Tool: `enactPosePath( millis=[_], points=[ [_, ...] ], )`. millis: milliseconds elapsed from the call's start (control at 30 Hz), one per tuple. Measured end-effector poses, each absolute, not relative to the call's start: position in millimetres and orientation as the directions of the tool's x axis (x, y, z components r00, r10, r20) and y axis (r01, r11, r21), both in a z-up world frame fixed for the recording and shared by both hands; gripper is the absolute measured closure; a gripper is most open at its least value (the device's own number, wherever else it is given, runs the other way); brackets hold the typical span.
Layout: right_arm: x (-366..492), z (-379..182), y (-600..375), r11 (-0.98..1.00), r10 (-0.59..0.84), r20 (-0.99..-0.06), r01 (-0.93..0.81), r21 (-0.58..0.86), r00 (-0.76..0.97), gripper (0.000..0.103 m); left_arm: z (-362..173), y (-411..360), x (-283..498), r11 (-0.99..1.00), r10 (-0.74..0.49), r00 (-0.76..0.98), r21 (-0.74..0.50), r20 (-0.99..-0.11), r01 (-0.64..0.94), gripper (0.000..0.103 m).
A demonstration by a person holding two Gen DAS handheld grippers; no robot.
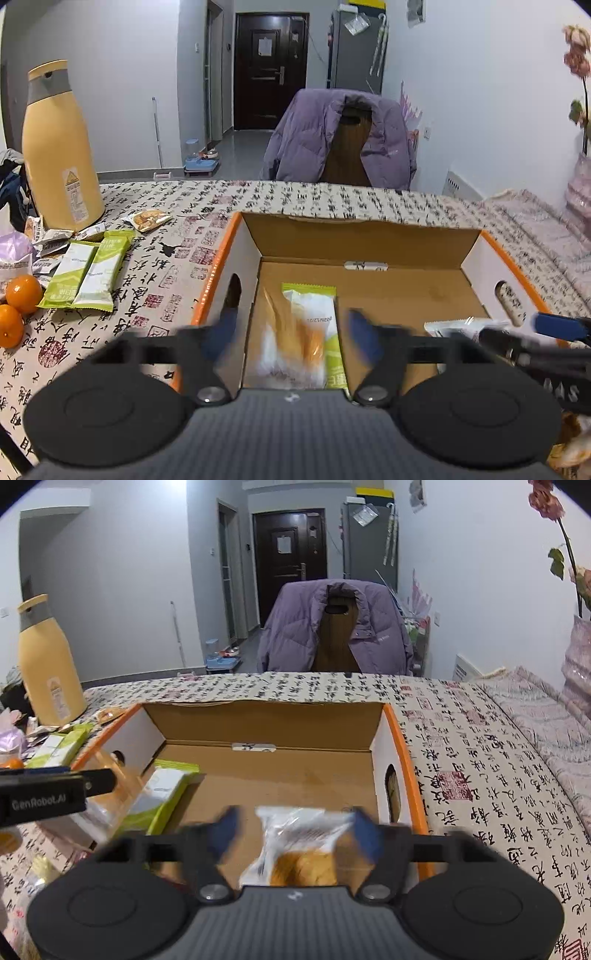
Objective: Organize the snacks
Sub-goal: 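Carry the biscuit packet into the box and open the grippers, then move the right gripper to the pile and grasp the red-blue chip bag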
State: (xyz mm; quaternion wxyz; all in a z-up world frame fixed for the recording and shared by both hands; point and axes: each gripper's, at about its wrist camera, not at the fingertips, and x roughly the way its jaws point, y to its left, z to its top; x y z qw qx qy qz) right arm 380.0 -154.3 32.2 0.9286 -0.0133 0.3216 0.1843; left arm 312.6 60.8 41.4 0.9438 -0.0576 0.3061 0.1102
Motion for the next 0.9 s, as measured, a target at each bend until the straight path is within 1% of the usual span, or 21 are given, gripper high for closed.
enactPosePath(
  millis=[33, 100, 167, 400, 533, 633, 700, 900],
  points=[
    [376, 34, -156, 0.929, 0.343, -0.592, -0.358, 0.097, 0.73, 0.0, 43, 63, 307, 0.967, 0.178, 0.799, -0.048, -0.574, -0.25, 0.001],
    [369, 37, -160, 0.923, 0.36, -0.573, -0.372, 0.101, 0.736, 0.0, 48, 65, 296, 0.973, 0.157, 0.826, -0.058, -0.541, -0.223, 0.0],
    [362, 39, -164, 0.922, 0.363, -0.56, -0.375, 0.099, 0.744, 0.0, 52, 68, 288, 0.976, 0.138, 0.836, -0.074, -0.531, -0.207, 0.0],
    [338, 52, -178, 0.919, 0.382, -0.504, -0.378, 0.114, 0.774, 0.0, 65, 71, 264, 0.971, 0.128, 0.861, -0.112, -0.492, -0.209, 0.0],
    [316, 59, -188, 0.912, 0.398, -0.47, -0.394, 0.112, 0.788, 0.0, 69, 67, 241, 0.975, 0.122, 0.883, -0.112, -0.454, -0.192, 0.0],
    [299, 61, -195, 0.911, 0.4, -0.459, -0.4, 0.102, 0.793, 0.0, 67, 64, 224, 0.975, 0.127, 0.892, -0.111, -0.434, -0.193, 0.0],
    [288, 62, -199, 0.91, 0.4, -0.455, -0.403, 0.095, 0.796, 0.0, 64, 61, 210, 0.978, 0.109, 0.899, -0.118, -0.424, -0.174, 0.0],
    [253, 59, -213, 0.903, 0.412, -0.435, -0.422, 0.079, 0.801, 0.0, 51, 48, 171, 0.984, 0.098, 0.908, -0.095, -0.406, -0.149, 0.0]
  ],
)
